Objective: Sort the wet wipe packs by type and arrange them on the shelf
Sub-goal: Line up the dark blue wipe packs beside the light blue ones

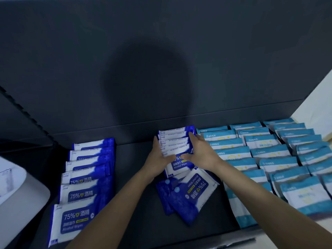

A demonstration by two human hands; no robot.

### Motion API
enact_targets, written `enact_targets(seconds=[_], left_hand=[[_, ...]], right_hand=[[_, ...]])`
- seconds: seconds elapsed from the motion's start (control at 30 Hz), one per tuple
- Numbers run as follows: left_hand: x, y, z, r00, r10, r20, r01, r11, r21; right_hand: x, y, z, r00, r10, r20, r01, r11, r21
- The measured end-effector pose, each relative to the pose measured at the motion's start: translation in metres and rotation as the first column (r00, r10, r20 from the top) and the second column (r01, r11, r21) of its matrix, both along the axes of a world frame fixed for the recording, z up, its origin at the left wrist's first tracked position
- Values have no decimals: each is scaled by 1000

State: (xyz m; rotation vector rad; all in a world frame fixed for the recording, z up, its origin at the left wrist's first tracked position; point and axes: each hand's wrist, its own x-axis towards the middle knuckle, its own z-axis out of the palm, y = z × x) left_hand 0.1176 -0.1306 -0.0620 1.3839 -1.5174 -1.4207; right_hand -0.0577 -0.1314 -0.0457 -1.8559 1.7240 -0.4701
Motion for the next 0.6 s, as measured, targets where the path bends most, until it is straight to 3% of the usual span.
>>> enact_targets(seconds=[0.17,0.27,0.33,0.43,0.53,0.6], left_hand=[[3,12,15,996,-4,86,9,998,-55],[11,23,16,954,156,257,-93,966,-240],[21,31,8,900,198,388,-57,937,-345],[29,51,1,855,181,485,7,933,-361],[32,68,2,831,249,497,-18,906,-423],[31,75,1,809,202,552,38,919,-393]], right_hand=[[3,16,15,999,-21,-47,20,1000,-16],[1,35,24,994,29,-107,-45,988,-148],[-2,49,23,973,139,-183,-170,971,-169],[-5,68,13,913,312,-262,-343,935,-85],[-6,82,6,864,406,-298,-409,911,56],[-6,85,3,824,451,-343,-439,891,117]])
